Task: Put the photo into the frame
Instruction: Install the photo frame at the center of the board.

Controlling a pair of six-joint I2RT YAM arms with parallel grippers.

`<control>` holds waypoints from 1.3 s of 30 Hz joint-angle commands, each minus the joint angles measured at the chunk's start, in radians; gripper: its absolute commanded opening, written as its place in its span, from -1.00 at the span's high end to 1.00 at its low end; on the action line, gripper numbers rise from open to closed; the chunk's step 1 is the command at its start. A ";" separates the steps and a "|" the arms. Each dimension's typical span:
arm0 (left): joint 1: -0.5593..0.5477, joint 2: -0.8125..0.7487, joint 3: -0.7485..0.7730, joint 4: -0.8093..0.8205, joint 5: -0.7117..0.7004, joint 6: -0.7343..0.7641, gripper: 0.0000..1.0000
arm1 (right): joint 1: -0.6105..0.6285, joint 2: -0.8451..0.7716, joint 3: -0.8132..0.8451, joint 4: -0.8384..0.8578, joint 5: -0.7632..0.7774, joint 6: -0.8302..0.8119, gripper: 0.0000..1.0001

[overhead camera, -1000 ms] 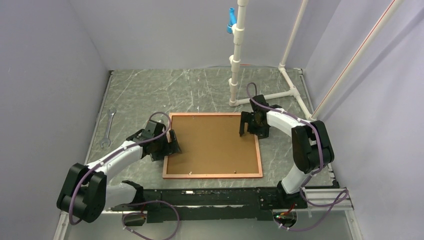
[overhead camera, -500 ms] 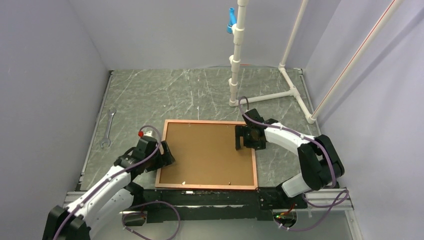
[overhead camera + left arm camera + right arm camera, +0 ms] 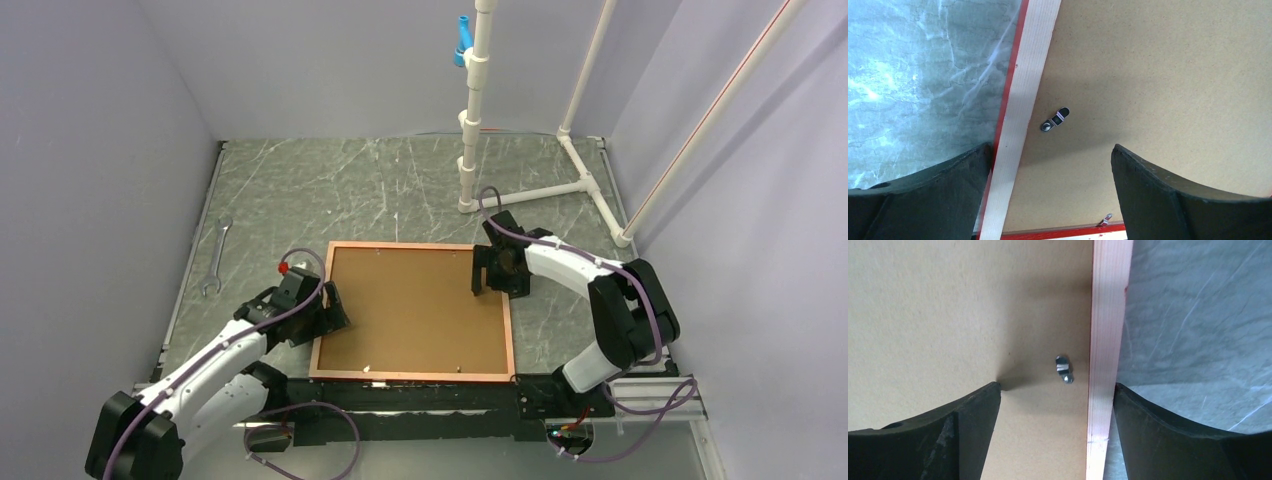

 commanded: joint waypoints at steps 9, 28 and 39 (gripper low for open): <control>-0.009 0.090 -0.009 -0.001 0.044 0.024 -0.85 | -0.067 0.044 0.062 0.005 0.041 -0.045 -0.36; -0.009 0.091 -0.016 -0.006 0.042 0.022 -0.85 | -0.107 0.038 0.019 0.011 0.062 -0.064 1.00; -0.008 0.100 0.028 -0.055 -0.003 0.046 -0.86 | -0.137 -0.128 0.041 -0.035 0.010 -0.045 -0.46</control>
